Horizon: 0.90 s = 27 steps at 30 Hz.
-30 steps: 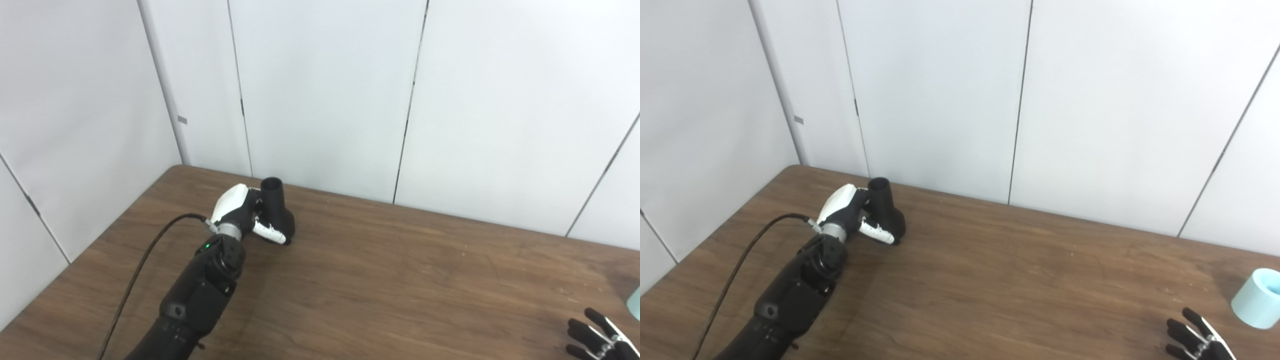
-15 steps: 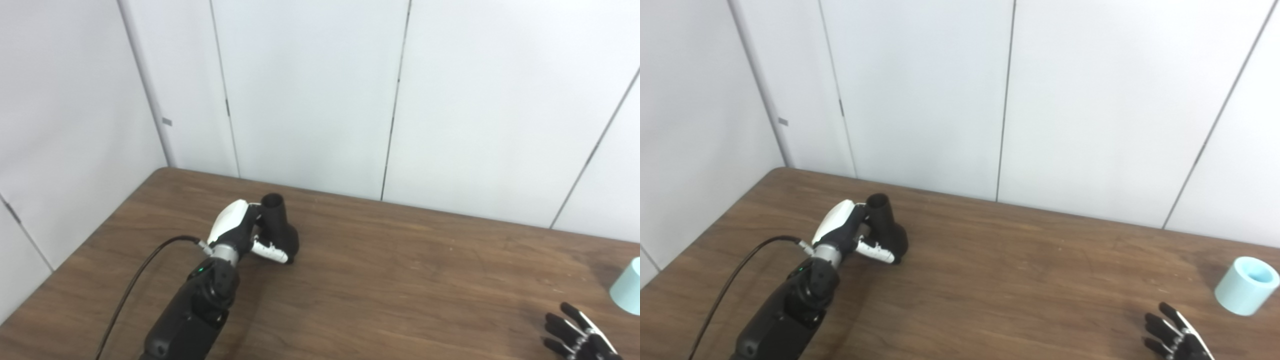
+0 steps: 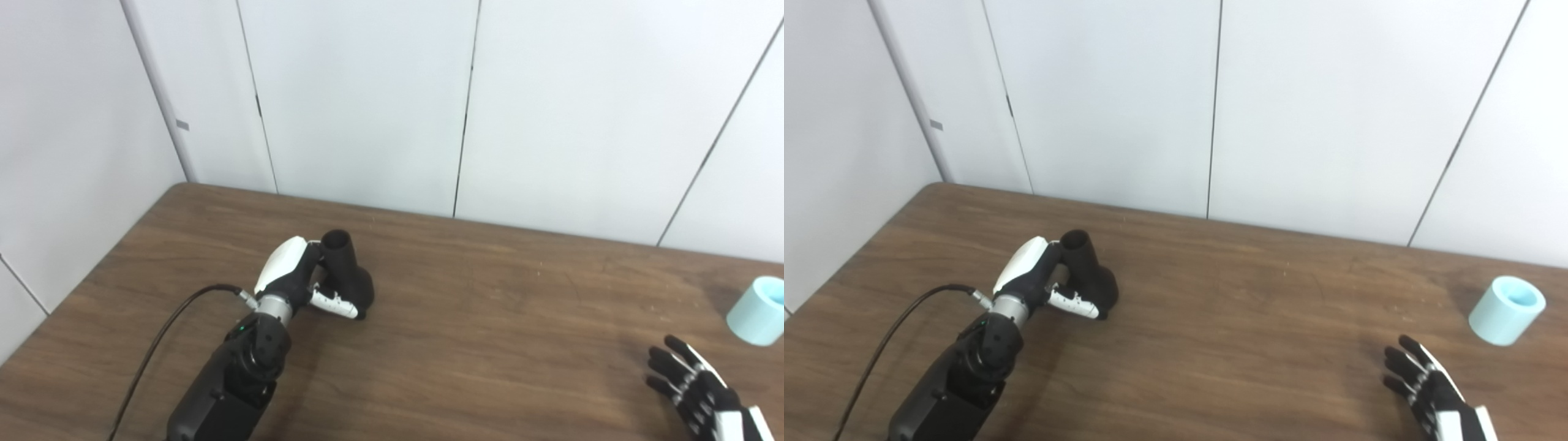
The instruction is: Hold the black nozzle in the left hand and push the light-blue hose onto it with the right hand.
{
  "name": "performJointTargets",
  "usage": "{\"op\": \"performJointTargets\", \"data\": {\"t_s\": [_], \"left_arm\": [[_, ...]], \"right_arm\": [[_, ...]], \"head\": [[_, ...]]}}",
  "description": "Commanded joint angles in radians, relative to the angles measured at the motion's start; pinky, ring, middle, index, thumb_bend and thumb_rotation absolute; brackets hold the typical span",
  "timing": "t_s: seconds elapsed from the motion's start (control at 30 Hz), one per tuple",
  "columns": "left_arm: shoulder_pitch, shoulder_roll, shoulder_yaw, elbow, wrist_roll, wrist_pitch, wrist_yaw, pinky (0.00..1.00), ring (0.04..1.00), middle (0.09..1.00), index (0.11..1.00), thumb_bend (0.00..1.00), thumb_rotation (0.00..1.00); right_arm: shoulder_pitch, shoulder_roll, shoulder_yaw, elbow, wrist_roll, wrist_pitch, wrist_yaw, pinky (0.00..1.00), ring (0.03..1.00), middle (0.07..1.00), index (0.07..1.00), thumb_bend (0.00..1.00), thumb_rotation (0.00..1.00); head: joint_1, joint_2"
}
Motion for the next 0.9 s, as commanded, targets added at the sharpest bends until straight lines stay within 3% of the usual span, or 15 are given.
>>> {"op": "performJointTargets", "data": {"t_s": [0.0, 0.33, 0.87], "left_arm": [[0.005, -0.012, -0.025, -0.034, -0.002, 0.002, -0.043, 1.0, 0.742, 0.489, 0.486, 0.52, 0.0], [0.042, -0.035, -0.107, -0.106, 0.057, 0.003, -0.121, 1.0, 0.734, 0.517, 0.462, 0.52, 0.0], [0.09, -0.094, -0.201, -0.197, 0.134, 0.0, -0.175, 1.0, 0.712, 0.531, 0.453, 0.52, 0.0]], "right_arm": [[-0.006, -0.001, 0.004, -0.032, -0.006, 0.012, -0.001, 0.8, 0.86, 0.836, 0.878, 0.59, 1.0], [-0.019, 0.01, 0.01, -0.079, -0.018, 0.062, -0.016, 0.82, 0.861, 0.838, 0.882, 0.6, 1.0], [-0.028, 0.028, 0.016, -0.168, -0.042, 0.152, -0.04, 0.83, 0.867, 0.842, 0.88, 0.59, 1.0]], "head": [[-0.002, 0.007], [-0.046, 0.03], [-0.105, 0.064]]}}
